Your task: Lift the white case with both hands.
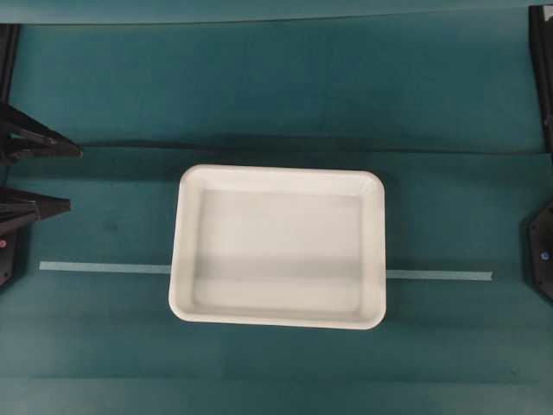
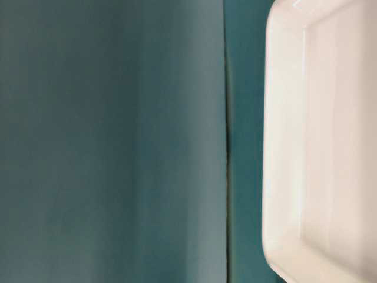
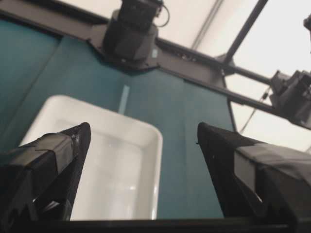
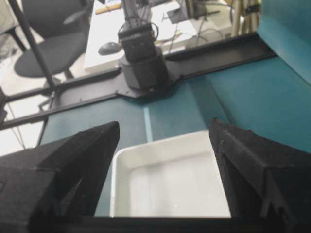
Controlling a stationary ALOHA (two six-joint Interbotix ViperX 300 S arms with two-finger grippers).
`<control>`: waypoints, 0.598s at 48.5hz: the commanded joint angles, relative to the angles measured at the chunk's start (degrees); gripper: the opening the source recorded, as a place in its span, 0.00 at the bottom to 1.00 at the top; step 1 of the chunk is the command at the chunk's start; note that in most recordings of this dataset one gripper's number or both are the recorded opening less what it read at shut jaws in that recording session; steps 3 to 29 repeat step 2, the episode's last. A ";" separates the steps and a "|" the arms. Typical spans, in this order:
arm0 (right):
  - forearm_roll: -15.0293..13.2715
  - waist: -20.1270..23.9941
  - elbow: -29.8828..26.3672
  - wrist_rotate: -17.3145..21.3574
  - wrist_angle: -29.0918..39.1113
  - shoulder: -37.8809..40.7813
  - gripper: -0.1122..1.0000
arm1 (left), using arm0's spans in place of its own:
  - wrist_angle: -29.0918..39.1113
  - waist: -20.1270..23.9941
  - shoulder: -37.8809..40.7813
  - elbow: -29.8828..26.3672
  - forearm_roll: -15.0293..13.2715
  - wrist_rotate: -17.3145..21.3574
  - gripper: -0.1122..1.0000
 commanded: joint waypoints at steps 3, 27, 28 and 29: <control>0.00 -0.26 0.26 0.09 -0.79 -0.18 0.83 | -0.26 -0.09 0.35 -0.18 0.18 0.09 0.95; 0.00 -0.26 0.26 0.09 -0.79 -0.18 0.83 | -0.26 -0.09 0.35 -0.18 0.18 0.09 0.95; 0.00 -0.26 0.26 0.09 -0.79 -0.18 0.83 | -0.26 -0.09 0.35 -0.18 0.18 0.09 0.95; 0.00 -0.26 0.26 0.09 -0.79 -0.18 0.83 | -0.26 -0.09 0.35 -0.18 0.18 0.09 0.95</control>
